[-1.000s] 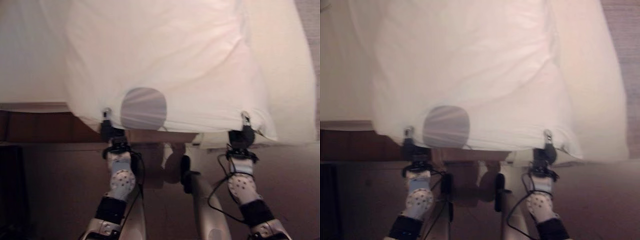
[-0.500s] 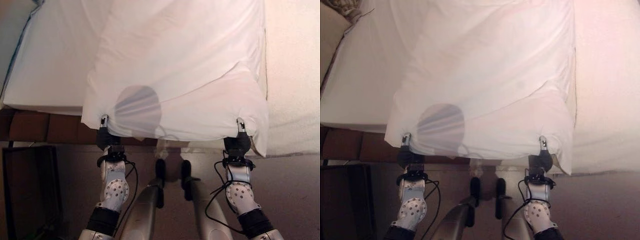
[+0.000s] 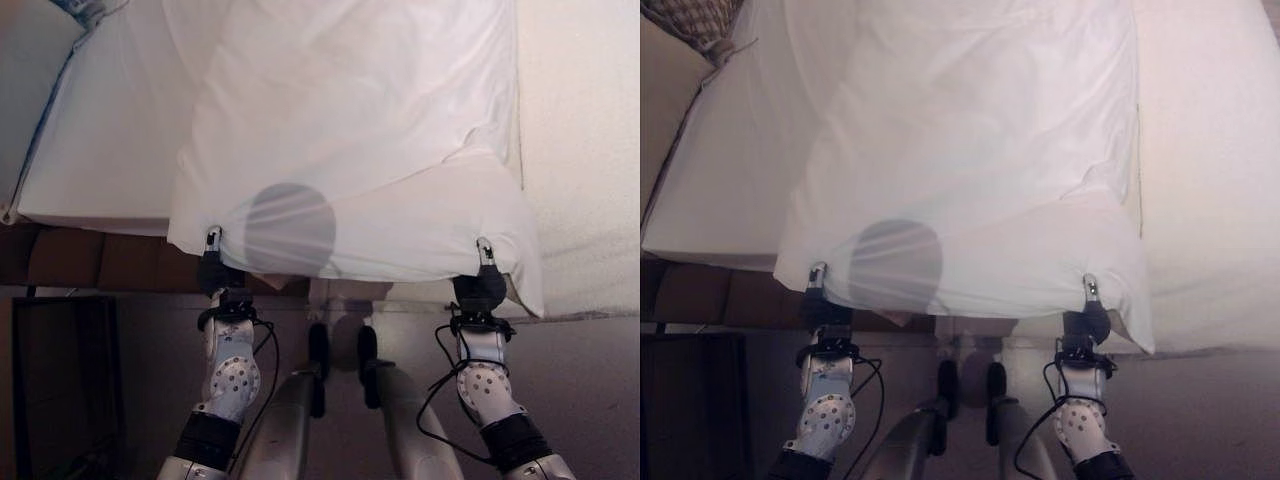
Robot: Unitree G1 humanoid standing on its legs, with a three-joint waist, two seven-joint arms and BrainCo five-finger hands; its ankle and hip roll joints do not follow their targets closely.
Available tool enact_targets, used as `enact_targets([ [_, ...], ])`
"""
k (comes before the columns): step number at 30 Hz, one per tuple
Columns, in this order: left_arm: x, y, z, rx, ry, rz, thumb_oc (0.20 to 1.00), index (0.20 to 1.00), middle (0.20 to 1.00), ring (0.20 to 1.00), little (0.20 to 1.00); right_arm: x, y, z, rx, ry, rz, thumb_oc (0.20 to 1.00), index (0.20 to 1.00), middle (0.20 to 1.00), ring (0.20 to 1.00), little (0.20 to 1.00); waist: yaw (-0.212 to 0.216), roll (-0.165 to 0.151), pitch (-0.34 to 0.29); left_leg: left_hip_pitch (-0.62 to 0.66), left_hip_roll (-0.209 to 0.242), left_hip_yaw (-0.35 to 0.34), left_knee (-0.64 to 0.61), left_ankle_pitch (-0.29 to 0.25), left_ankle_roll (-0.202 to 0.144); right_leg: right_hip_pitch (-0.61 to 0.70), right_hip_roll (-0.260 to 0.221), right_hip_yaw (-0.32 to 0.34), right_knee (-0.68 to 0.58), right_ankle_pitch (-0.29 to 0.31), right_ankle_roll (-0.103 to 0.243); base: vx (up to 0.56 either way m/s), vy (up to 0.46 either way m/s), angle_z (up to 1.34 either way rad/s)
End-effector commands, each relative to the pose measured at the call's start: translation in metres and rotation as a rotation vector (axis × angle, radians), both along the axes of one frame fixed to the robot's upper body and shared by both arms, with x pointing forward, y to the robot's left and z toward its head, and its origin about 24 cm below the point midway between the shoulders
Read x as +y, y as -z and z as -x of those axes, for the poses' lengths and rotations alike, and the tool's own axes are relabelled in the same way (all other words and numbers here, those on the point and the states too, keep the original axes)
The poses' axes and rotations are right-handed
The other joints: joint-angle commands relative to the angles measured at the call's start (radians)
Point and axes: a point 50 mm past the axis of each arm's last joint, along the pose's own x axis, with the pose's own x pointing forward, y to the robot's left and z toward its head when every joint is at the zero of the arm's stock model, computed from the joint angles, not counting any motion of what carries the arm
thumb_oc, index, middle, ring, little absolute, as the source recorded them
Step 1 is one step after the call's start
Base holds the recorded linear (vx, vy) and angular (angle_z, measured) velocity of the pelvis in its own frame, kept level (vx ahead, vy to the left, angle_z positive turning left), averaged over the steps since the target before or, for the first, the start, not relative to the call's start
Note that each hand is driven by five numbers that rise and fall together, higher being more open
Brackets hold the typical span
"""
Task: Make the bed
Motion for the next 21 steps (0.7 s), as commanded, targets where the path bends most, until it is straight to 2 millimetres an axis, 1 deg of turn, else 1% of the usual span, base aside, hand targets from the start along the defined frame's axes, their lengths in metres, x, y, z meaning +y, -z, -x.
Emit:
enact_targets([
  [1,0.027,-0.021,0.013,-0.133,-0.130,-0.040,0.200,0.200,0.200,0.200,0.200,-0.024,-0.011,0.007,-0.049,0.083,0.099,0.200,0.200,0.200,0.200,0.200,0.011,-0.023,-0.090,0.040,0.056,-0.084,-0.049,-0.017,0.003,0.084,-0.022,0.064,-0.192,0.100,0.159,0.03,0.277,-0.05],
  [2,0.034,-0.026,0.015,-0.140,-0.168,-0.073,0.200,0.200,0.200,0.200,0.200,-0.020,-0.015,0.003,-0.059,0.067,0.111,0.200,0.200,0.200,0.200,0.200,0.035,-0.025,-0.083,0.052,0.117,-0.186,-0.136,0.032,-0.010,0.039,-0.016,0.081,-0.115,0.075,0.161,0.01,0.274,0.08],
  [3,0.037,-0.026,0.014,-0.139,-0.183,-0.073,0.200,0.200,0.200,0.200,0.200,-0.018,-0.015,0.001,-0.062,0.063,0.106,0.200,0.200,0.200,0.200,0.200,0.041,-0.025,-0.084,0.060,0.161,-0.220,-0.200,0.071,-0.026,0.023,-0.011,0.089,-0.076,0.052,0.158,0.01,0.274,0.05],
  [4,0.037,-0.026,0.014,-0.139,-0.183,-0.073,0.200,0.200,0.200,0.200,0.200,-0.018,-0.015,0.001,-0.062,0.063,0.106,0.200,0.200,0.200,0.200,0.200,0.041,-0.025,-0.083,0.061,0.161,-0.220,-0.201,0.072,-0.026,0.023,-0.011,0.089,-0.075,0.052,0.158,0.01,0.398,-0.13],
  [5,0.038,-0.030,0.012,-0.140,-0.200,-0.070,0.200,0.200,0.200,0.200,0.200,-0.023,-0.020,-0.001,-0.064,0.109,0.106,0.200,0.200,0.200,0.200,0.200,0.044,-0.010,-0.079,0.060,0.232,-0.183,-0.288,0.134,-0.038,0.018,-0.056,0.082,-0.048,0.028,0.178,0.02,0.464,-0.25],
  [6,0.037,-0.029,0.010,-0.136,-0.194,-0.071,0.200,0.200,0.200,0.200,0.200,-0.024,-0.020,0.000,-0.056,0.119,0.105,0.200,0.200,0.200,0.200,0.200,0.042,0.000,-0.077,0.078,0.235,-0.152,-0.300,0.115,-0.039,0.024,-0.076,0.075,-0.044,0.030,0.189,0.01,0.668,-0.18],
  [7,0.039,-0.028,0.008,-0.123,-0.209,-0.073,0.200,0.200,0.200,0.200,0.200,-0.023,-0.019,0.000,-0.050,0.130,0.099,0.200,0.200,0.200,0.200,0.200,0.041,0.004,-0.077,0.063,0.222,-0.154,-0.269,0.096,-0.048,0.023,-0.098,0.082,-0.071,0.056,0.208,-0.03,0.593,0.04],
  [8,0.038,-0.031,0.006,-0.119,-0.212,-0.094,0.200,0.200,0.200,0.200,0.200,-0.023,-0.023,-0.001,-0.050,0.143,0.111,0.200,0.200,0.200,0.200,0.200,0.039,0.008,-0.069,0.038,0.187,-0.149,-0.238,0.077,-0.051,0.030,-0.142,0.087,-0.120,0.102,0.234,-0.03,0.667,0.05],
  [9,0.035,-0.032,0.003,-0.113,-0.204,-0.120,0.200,0.200,0.200,0.200,0.200,-0.027,-0.027,-0.001,-0.056,0.168,0.130,0.200,0.200,0.200,0.200,0.200,0.018,0.014,-0.071,0.006,0.136,-0.123,-0.169,0.019,-0.040,0.065,-0.202,0.082,-0.178,0.146,0.256,0.06,0.987,-0.08],
  [10,0.041,-0.025,0.002,-0.072,-0.234,-0.146,0.200,0.200,0.200,0.200,0.200,-0.030,-0.028,0.004,-0.049,0.186,0.147,0.200,0.200,0.200,0.200,0.200,-0.008,0.028,-0.064,-0.033,0.059,-0.079,-0.039,-0.057,-0.016,0.103,-0.299,0.100,-0.291,0.282,0.267,0.09,0.767,-0.13],
  [11,0.041,-0.025,0.002,-0.073,-0.234,-0.146,0.200,0.200,0.200,0.200,0.200,-0.030,-0.028,0.004,-0.049,0.186,0.147,0.200,0.200,0.200,0.200,0.200,-0.009,0.027,-0.066,-0.037,0.056,-0.079,-0.038,-0.055,-0.015,0.101,-0.301,0.100,-0.294,0.286,0.269,0.10,0.698,0.48],
  [12,0.044,-0.023,0.005,-0.068,-0.233,-0.159,0.200,0.200,0.200,0.200,0.200,-0.029,-0.027,0.004,-0.042,0.180,0.164,0.200,0.200,0.200,0.200,0.200,-0.006,0.030,-0.068,-0.027,0.054,-0.058,-0.042,-0.067,-0.002,0.107,-0.303,0.077,-0.326,0.296,0.248,0.04,0.523,0.76],
  [13,0.059,-0.008,0.018,0.014,-0.277,-0.228,0.200,0.200,0.200,0.200,0.200,-0.027,-0.026,0.001,-0.022,0.187,0.195,0.200,0.200,0.200,0.200,0.200,0.024,0.028,-0.063,0.007,0.064,-0.006,-0.071,-0.072,0.011,0.101,-0.275,-0.046,-0.338,0.310,0.239,0.05,0.519,0.78],
  [14,0.060,-0.008,0.018,0.014,-0.277,-0.228,0.200,0.200,0.200,0.200,0.200,-0.027,-0.026,0.001,-0.022,0.187,0.195,0.200,0.200,0.200,0.200,0.200,0.023,0.027,-0.065,0.005,0.062,-0.007,-0.073,-0.069,0.011,0.098,-0.277,-0.046,-0.338,0.311,0.239,0.00,0.487,-0.45],
  [15,0.062,0.000,0.021,0.050,-0.286,-0.226,0.200,0.200,0.200,0.200,0.200,-0.028,-0.023,0.003,0.000,0.194,0.230,0.200,0.200,0.200,0.200,0.200,0.016,0.022,-0.063,0.025,0.049,0.000,-0.108,-0.057,0.018,0.081,-0.227,-0.034,-0.301,0.264,0.231,-0.03,0.250,-0.99],
  [16,0.063,0.002,0.021,0.061,-0.287,-0.225,0.200,0.200,0.200,0.200,0.200,-0.031,-0.019,0.004,0.023,0.199,0.238,0.200,0.200,0.200,0.200,0.200,0.011,0.019,-0.062,0.031,0.042,0.012,-0.119,-0.054,0.021,0.078,-0.188,-0.026,-0.287,0.231,0.224,-0.05,0.352,-1.23],
  [18,0.063,0.014,0.024,0.112,-0.289,-0.205,0.200,0.200,0.200,0.200,0.200,-0.030,-0.001,0.006,0.094,0.180,0.237,0.200,0.200,0.200,0.200,0.200,0.010,0.009,-0.059,0.048,0.021,0.026,-0.148,-0.042,0.024,0.061,-0.104,-0.015,-0.254,0.172,0.202,-0.05,0.259,-0.48],
  [19,0.064,0.019,0.024,0.139,-0.298,-0.186,0.200,0.200,0.200,0.200,0.200,-0.030,0.005,0.008,0.123,0.180,0.239,0.200,0.200,0.200,0.200,0.200,0.014,0.003,-0.050,0.055,0.014,0.033,-0.149,-0.040,0.024,0.080,-0.089,-0.031,-0.256,0.162,0.194,-0.06,0.135,-0.26],
  [20,0.063,0.027,0.026,0.174,-0.291,-0.180,0.200,0.200,0.200,0.200,0.200,-0.030,0.012,0.010,0.153,0.176,0.237,0.200,0.200,0.200,0.200,0.200,0.010,0.003,-0.053,0.055,0.004,0.026,-0.157,-0.037,0.029,0.084,-0.077,-0.010,-0.253,0.152,0.189,-0.06,0.068,-0.27],
  [21,0.065,0.033,0.026,0.209,-0.307,-0.181,0.200,0.200,0.200,0.200,0.200,-0.031,0.018,0.011,0.187,0.172,0.265,0.200,0.200,0.200,0.200,0.200,0.001,0.009,-0.045,0.062,0.003,0.019,-0.164,-0.038,0.034,0.059,-0.042,0.067,-0.219,0.145,0.186,-0.05,0.034,-0.11],
])
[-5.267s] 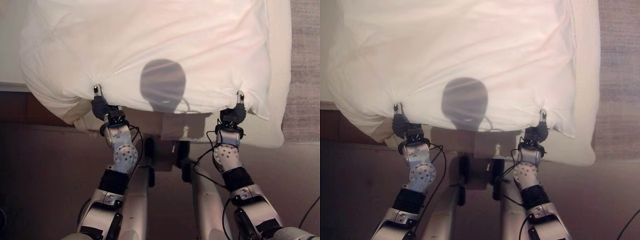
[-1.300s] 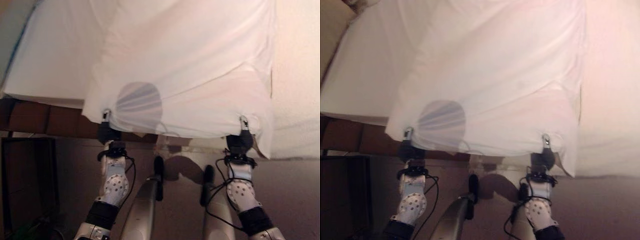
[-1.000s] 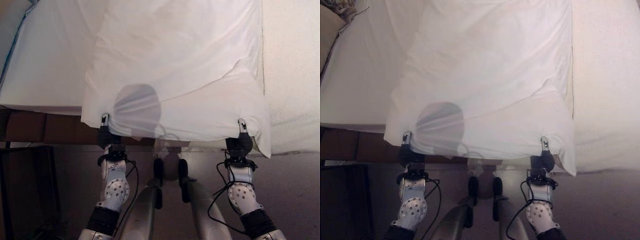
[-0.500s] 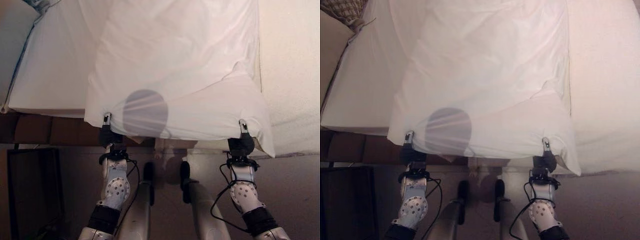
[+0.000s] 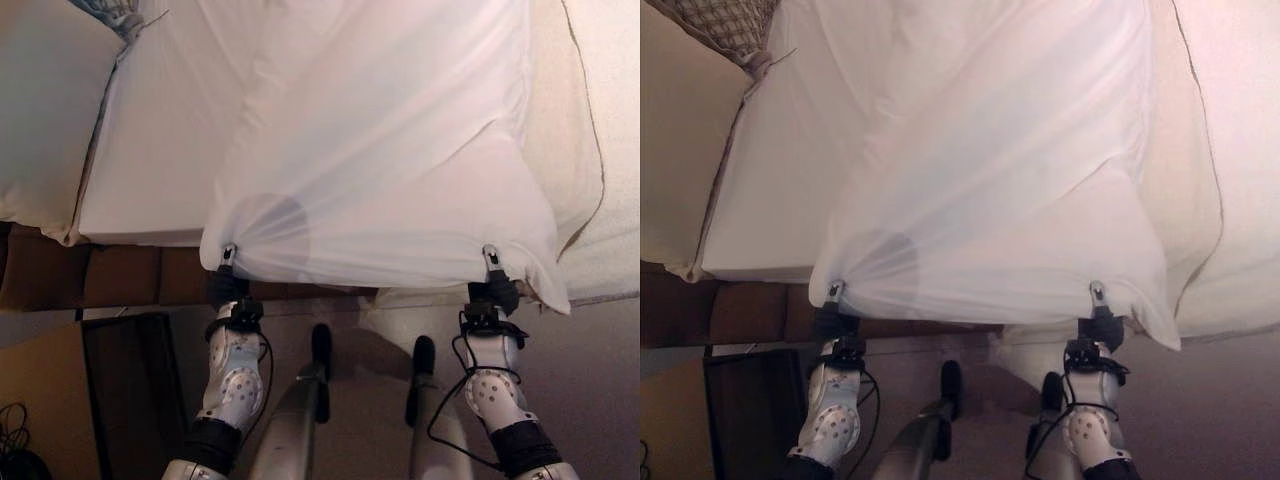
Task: Make the bed
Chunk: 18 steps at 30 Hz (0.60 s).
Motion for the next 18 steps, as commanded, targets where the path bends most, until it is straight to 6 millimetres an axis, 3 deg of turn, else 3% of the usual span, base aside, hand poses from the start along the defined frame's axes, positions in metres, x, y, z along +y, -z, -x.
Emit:
enact_targets([
  [1,0.060,-0.006,0.018,-0.021,-0.246,-0.047,0.200,0.200,0.200,0.200,0.200,-0.017,0.000,0.010,0.004,0.061,0.075,0.200,0.200,0.200,0.200,0.200,-0.001,-0.051,0.020,0.052,-0.002,0.013,0.012,-0.075,-0.037,-0.011,0.103,0.097,-0.031,0.067,-0.043,-0.04,0.019,0.08],
  [2,0.060,-0.006,0.018,-0.021,-0.246,-0.047,0.200,0.200,0.200,0.200,0.200,-0.017,0.000,0.010,0.004,0.061,0.075,0.200,0.200,0.200,0.200,0.200,0.000,-0.051,0.020,0.052,-0.002,0.013,0.012,-0.075,-0.037,-0.011,0.103,0.098,-0.031,0.067,-0.043,-0.07,-0.044,0.15],
  [3,0.055,0.003,0.019,0.012,-0.243,-0.021,0.200,0.200,0.200,0.200,0.200,-0.015,0.018,0.012,0.091,0.041,0.084,0.200,0.200,0.200,0.200,0.200,0.007,-0.049,0.025,0.040,0.009,0.027,0.021,-0.069,-0.038,-0.013,0.096,0.078,-0.039,0.073,-0.037,-0.05,-0.050,0.06],
  [5,0.055,0.003,0.019,0.012,-0.243,-0.021,0.200,0.200,0.200,0.200,0.200,-0.015,0.018,0.011,0.091,0.041,0.084,0.200,0.200,0.200,0.200,0.200,0.007,-0.050,0.021,0.035,0.009,0.028,0.021,-0.067,-0.038,-0.018,0.096,0.079,-0.040,0.075,-0.036,-0.04,-0.088,-0.06],
  [6,0.047,0.027,0.023,0.120,-0.226,0.026,0.200,0.200,0.200,0.200,0.200,-0.017,0.054,0.022,0.265,0.033,0.096,0.200,0.200,0.200,0.200,0.200,0.005,-0.046,0.022,0.040,0.023,0.028,0.005,-0.050,-0.046,-0.015,0.102,0.055,-0.039,0.070,-0.041,-0.02,-0.149,-0.07],
  [10,0.045,0.033,0.024,0.147,-0.216,0.027,0.200,0.200,0.200,0.200,0.200,-0.016,0.059,0.024,0.291,0.027,0.091,0.200,0.200,0.200,0.200,0.200,0.002,-0.046,0.018,0.038,0.023,0.026,0.000,-0.045,-0.047,-0.017,0.101,0.048,-0.043,0.070,-0.042,0.00,-0.053,0.10],
  [12,0.040,0.066,0.028,0.305,-0.201,0.028,0.200,0.200,0.200,0.200,0.200,-0.020,0.092,0.038,0.476,0.009,0.154,0.200,0.200,0.200,0.200,0.200,-0.005,-0.046,0.016,0.047,0.029,0.023,-0.024,-0.030,-0.053,-0.007,0.100,0.028,-0.057,0.071,-0.041,0.04,-0.096,0.05],
  [13,0.034,0.108,0.035,0.525,-0.157,0.011,0.200,0.200,0.200,0.200,0.200,-0.031,0.121,0.053,0.666,-0.007,0.227,0.200,0.200,0.200,0.200,0.200,-0.009,-0.042,0.010,0.051,0.032,0.020,-0.044,-0.017,-0.058,-0.005,0.097,0.017,-0.067,0.076,-0.038,0.07,-0.063,0.09],
  [15,0.034,0.135,0.047,0.677,-0.121,-0.006,0.200,0.200,0.200,0.200,0.200,-0.043,0.138,0.067,0.799,0.002,0.269,0.200,0.200,0.200,0.200,0.200,-0.013,-0.035,0.009,0.055,0.034,0.021,-0.049,-0.015,-0.058,-0.003,0.094,0.012,-0.069,0.077,-0.036,0.05,0.002,0.24],
  [18,0.036,0.151,0.059,0.785,-0.084,-0.068,0.200,0.200,0.200,0.200,0.200,-0.049,0.149,0.079,0.886,0.006,0.264,0.200,0.200,0.200,0.200,0.200,-0.015,-0.031,0.009,0.057,0.034,0.020,-0.054,-0.016,-0.057,-0.001,0.092,0.011,-0.069,0.077,-0.035,0.02,0.014,0.05],
])
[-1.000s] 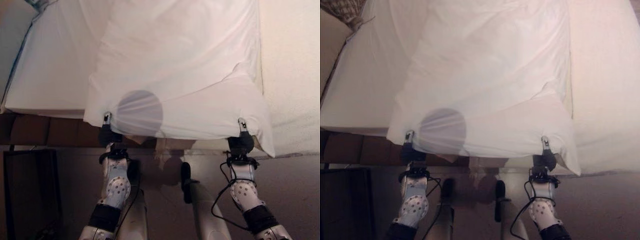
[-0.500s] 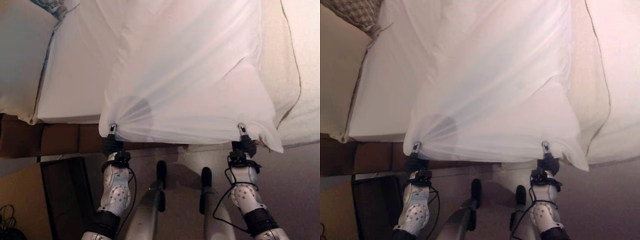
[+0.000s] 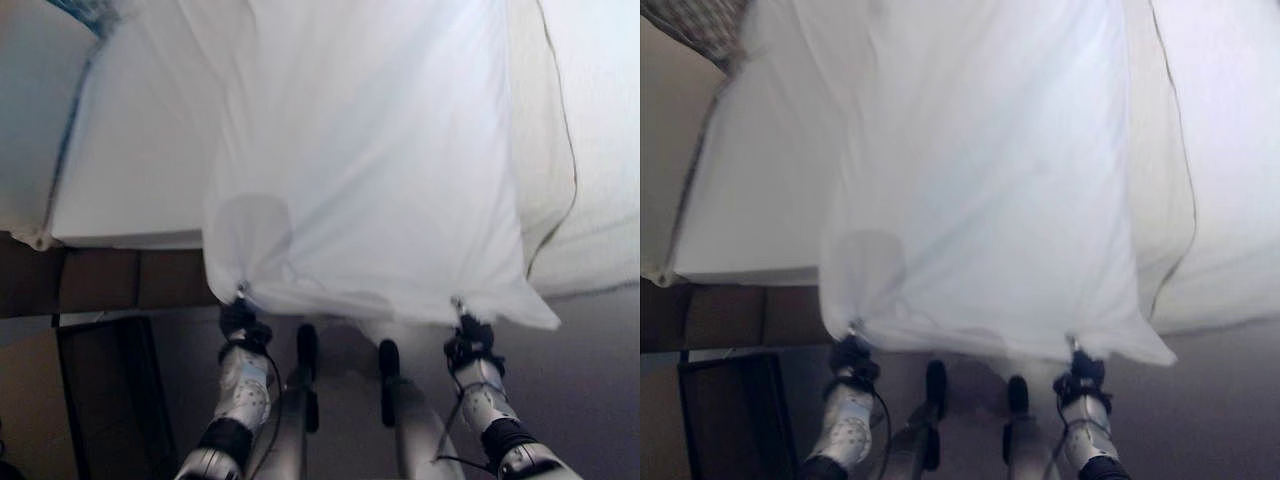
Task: Make the bed
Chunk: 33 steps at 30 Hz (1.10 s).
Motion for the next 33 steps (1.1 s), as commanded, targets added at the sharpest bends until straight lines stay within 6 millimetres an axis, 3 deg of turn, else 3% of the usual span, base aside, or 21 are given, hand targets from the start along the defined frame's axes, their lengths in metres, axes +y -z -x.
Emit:
enact_targets([
  [1,0.041,0.049,0.063,0.265,-0.151,-0.015,0.200,0.200,0.200,0.200,0.200,-0.028,0.032,0.057,0.197,0.082,0.034,0.200,0.200,0.200,0.200,0.200,0.017,-0.004,0.016,-0.005,-0.028,0.020,0.062,-0.068,0.003,0.006,-0.002,-0.006,-0.173,0.184,0.044,0.05,0.022,-0.02],
  [2,0.045,0.066,0.080,0.396,-0.058,-0.098,0.200,0.200,0.200,0.200,0.200,-0.032,0.043,0.072,0.294,0.067,0.059,0.200,0.200,0.200,0.200,0.200,0.013,-0.002,0.016,0.002,-0.029,0.023,0.064,-0.075,0.004,0.012,-0.003,-0.003,-0.170,0.178,0.044,0.04,0.023,-0.01],
  [6,0.046,0.081,0.102,0.512,0.019,-0.136,0.200,0.200,0.200,0.200,0.200,-0.034,0.052,0.087,0.382,0.059,0.063,0.200,0.200,0.200,0.200,0.200,0.006,-0.001,0.012,0.001,-0.033,0.031,0.071,-0.085,0.009,0.012,-0.006,0.003,-0.168,0.179,0.045,0.04,0.033,0.03],
  [8,0.048,0.083,0.106,0.530,0.039,-0.155,0.200,0.200,0.200,0.200,0.200,-0.033,0.053,0.088,0.405,0.006,0.090,0.523,0.523,0.523,0.523,0.523,0.006,-0.003,0.011,0.000,-0.035,0.031,0.076,-0.089,0.010,0.012,-0.008,0.005,-0.166,0.179,0.045,0.03,0.022,0.02],
  [9,0.049,0.083,0.108,0.534,0.044,-0.171,1.000,1.000,1.000,1.000,1.000,-0.031,0.054,0.088,0.401,-0.001,0.083,1.000,1.000,1.000,1.000,1.000,0.006,-0.004,0.010,0.000,-0.037,0.030,0.079,-0.091,0.011,0.014,-0.008,0.006,-0.166,0.179,0.046,0.03,0.011,0.03],
  [15,0.049,0.076,0.099,0.474,0.068,-0.230,1.000,1.000,1.000,1.000,1.000,-0.026,0.050,0.078,0.408,-0.135,0.194,1.000,1.000,1.000,1.000,1.000,0.015,-0.008,-0.001,0.007,-0.043,0.021,0.090,-0.100,0.012,0.029,-0.008,0.005,-0.168,0.178,0.049,0.01,-0.001,0.05],
  [20,0.053,0.087,0.124,0.570,0.115,-0.271,1.000,1.000,1.000,1.000,1.000,-0.027,0.052,0.084,0.433,-0.178,0.230,1.000,1.000,1.000,1.000,1.000,0.024,-0.007,-0.010,0.015,-0.049,0.015,0.088,-0.103,0.013,0.043,-0.013,0.000,-0.177,0.180,0.051,0.00,-0.001,0.01],
  [21,0.056,0.094,0.143,0.633,0.133,-0.292,1.000,1.000,1.000,1.000,1.000,-0.027,0.055,0.090,0.464,-0.224,0.258,1.000,1.000,1.000,1.000,1.000,0.032,-0.006,-0.018,0.022,-0.053,0.013,0.086,-0.104,0.015,0.054,-0.016,-0.001,-0.190,0.184,0.052,0.02,-0.002,0.04],
  [28,0.073,0.094,0.155,0.687,0.148,-0.372,1.000,1.000,1.000,1.000,1.000,-0.025,0.058,0.097,0.489,-0.294,0.311,1.000,1.000,1.000,1.000,1.000,0.043,-0.009,-0.036,0.036,-0.055,0.005,0.069,-0.097,0.014,0.076,-0.025,-0.008,-0.217,0.193,0.054,0.01,-0.008,0.02],
  [31,0.064,0.076,0.121,0.481,0.147,-0.385,1.000,1.000,1.000,1.000,1.000,-0.022,0.050,0.085,0.431,-0.357,0.372,1.000,1.000,1.000,1.000,1.000,0.041,-0.005,-0.039,0.039,-0.057,0.000,0.068,-0.096,0.015,0.081,-0.028,-0.010,-0.220,0.193,0.056,0.00,0.001,0.01],
  [32,0.064,0.076,0.121,0.481,0.147,-0.385,1.000,1.000,1.000,1.000,1.000,-0.022,0.050,0.085,0.431,-0.357,0.372,1.000,1.000,1.000,1.000,1.000,0.041,-0.005,-0.039,0.039,-0.057,0.000,0.068,-0.096,0.015,0.081,-0.028,-0.010,-0.220,0.193,0.056,0.00,0.001,0.04],
  [33,0.054,0.050,0.087,0.283,0.256,-0.475,1.000,1.000,1.000,1.000,1.000,-0.017,0.034,0.064,0.312,-0.422,0.429,1.000,1.000,1.000,1.000,1.000,0.036,-0.006,-0.037,0.038,-0.058,0.001,0.072,-0.096,0.014,0.081,-0.028,-0.011,-0.218,0.193,0.058,-0.01,0.001,0.05],
])
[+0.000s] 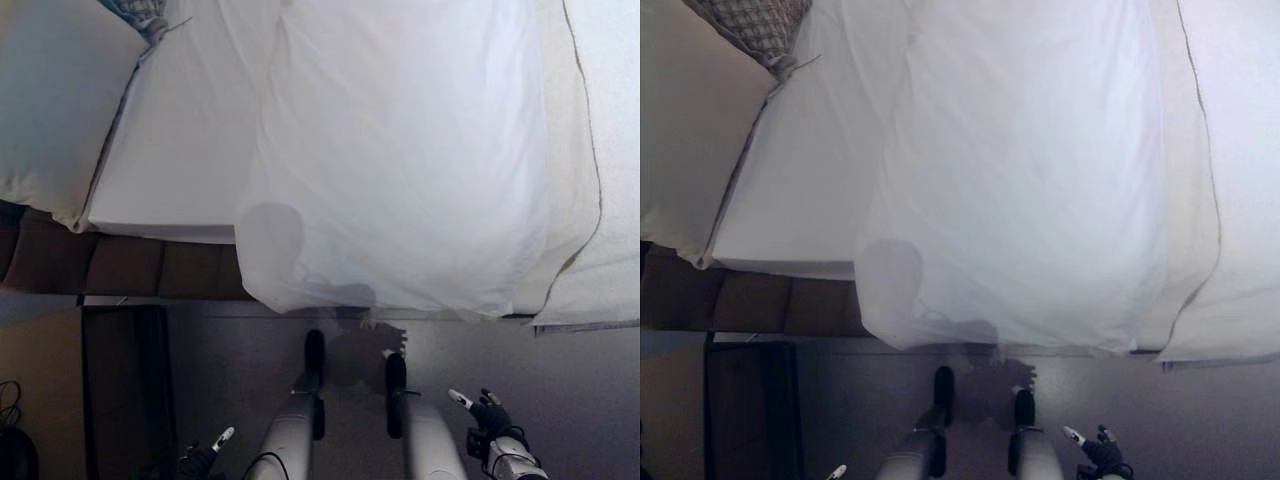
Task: Make the bed
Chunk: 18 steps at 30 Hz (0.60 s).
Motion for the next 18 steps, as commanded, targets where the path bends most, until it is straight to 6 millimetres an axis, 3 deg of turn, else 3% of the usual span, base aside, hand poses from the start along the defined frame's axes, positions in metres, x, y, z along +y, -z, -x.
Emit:
enact_targets([
  [1,-0.011,-0.041,-0.057,-0.267,0.216,-0.087,1.000,1.000,1.000,1.000,1.000,0.001,-0.025,-0.024,-0.156,-0.146,0.070,1.000,1.000,1.000,1.000,1.000,-0.021,-0.044,-0.019,0.031,-0.064,0.005,0.083,-0.116,0.016,0.080,-0.038,0.018,-0.261,0.206,0.083,-0.01,0.005,0.06],
  [2,-0.018,-0.063,-0.081,-0.370,0.370,-0.157,1.000,1.000,1.000,1.000,1.000,0.003,-0.044,-0.045,-0.267,-0.208,0.072,1.000,1.000,1.000,1.000,1.000,-0.026,-0.049,-0.016,0.034,-0.063,0.010,0.083,-0.118,0.016,0.080,-0.037,0.021,-0.260,0.207,0.085,0.00,0.000,0.00],
  [5,-0.026,-0.079,-0.098,-0.432,0.478,-0.208,1.000,1.000,1.000,1.000,1.000,0.004,-0.059,-0.061,-0.327,-0.276,0.090,1.000,1.000,1.000,1.000,1.000,-0.029,-0.054,-0.018,0.029,-0.063,0.013,0.085,-0.120,0.017,0.072,-0.036,0.026,-0.258,0.208,0.087,0.00,0.004,-0.02],
  [8,-0.045,-0.112,-0.130,-0.580,0.639,-0.242,1.000,1.000,1.000,1.000,1.000,0.009,-0.088,-0.089,-0.459,-0.354,0.077,1.000,1.000,1.000,1.000,1.000,-0.034,-0.060,-0.013,0.019,-0.062,0.019,0.095,-0.123,0.016,0.061,-0.035,0.032,-0.252,0.208,0.088,-0.02,0.011,-0.07],
  [10,-0.065,-0.147,-0.155,-0.711,0.770,-0.222,1.000,1.000,1.000,1.000,1.000,0.018,-0.123,-0.116,-0.593,-0.439,0.047,1.000,1.000,1.000,1.000,1.000,-0.039,-0.064,-0.002,-0.003,-0.062,0.021,0.111,-0.123,0.014,0.036,-0.029,0.034,-0.228,0.202,0.084,-0.04,-0.004,-0.07],
  [11,-0.065,-0.147,-0.156,-0.711,0.770,-0.222,1.000,1.000,1.000,1.000,1.000,0.018,-0.123,-0.117,-0.593,-0.439,0.047,1.000,1.000,1.000,1.000,1.000,-0.039,-0.064,-0.001,-0.003,-0.062,0.021,0.111,-0.124,0.014,0.036,-0.029,0.034,-0.228,0.202,0.084,-0.05,-0.008,0.01],
  [12,-0.077,-0.165,-0.169,-0.754,0.887,-0.242,1.000,1.000,1.000,1.000,1.000,0.024,-0.140,-0.132,-0.646,-0.478,0.022,1.000,1.000,1.000,1.000,1.000,-0.041,-0.065,0.010,-0.021,-0.062,0.024,0.123,-0.125,0.013,0.016,-0.027,0.033,-0.214,0.201,0.083,0.00,0.000,0.00],
  [13,-0.077,-0.165,-0.169,-0.754,0.887,-0.242,1.000,1.000,1.000,1.000,1.000,0.024,-0.140,-0.132,-0.647,-0.478,0.022,1.000,1.000,1.000,1.000,1.000,-0.041,-0.065,0.010,-0.021,-0.062,0.024,0.124,-0.126,0.013,0.016,-0.027,0.033,-0.214,0.201,0.083,-0.05,-0.002,0.02],
  [16,-0.102,-0.196,-0.193,-0.808,1.064,-0.222,1.000,1.000,1.000,1.000,1.000,0.043,-0.166,-0.160,-0.694,-0.568,-0.021,1.000,1.000,1.000,1.000,1.000,-0.044,-0.065,0.036,-0.060,-0.061,0.031,0.145,-0.126,0.013,-0.025,-0.024,0.039,-0.200,0.207,0.083,-0.05,0.010,-0.02],
  [18,-0.110,-0.202,-0.197,-0.816,1.098,-0.212,1.000,1.000,1.000,1.000,1.000,0.048,-0.170,-0.165,-0.698,-0.577,-0.055,1.000,1.000,1.000,1.000,1.000,-0.045,-0.064,0.045,-0.075,-0.061,0.034,0.158,-0.125,0.012,-0.038,-0.024,0.040,-0.193,0.208,0.084,-0.05,0.021,-0.02],
])
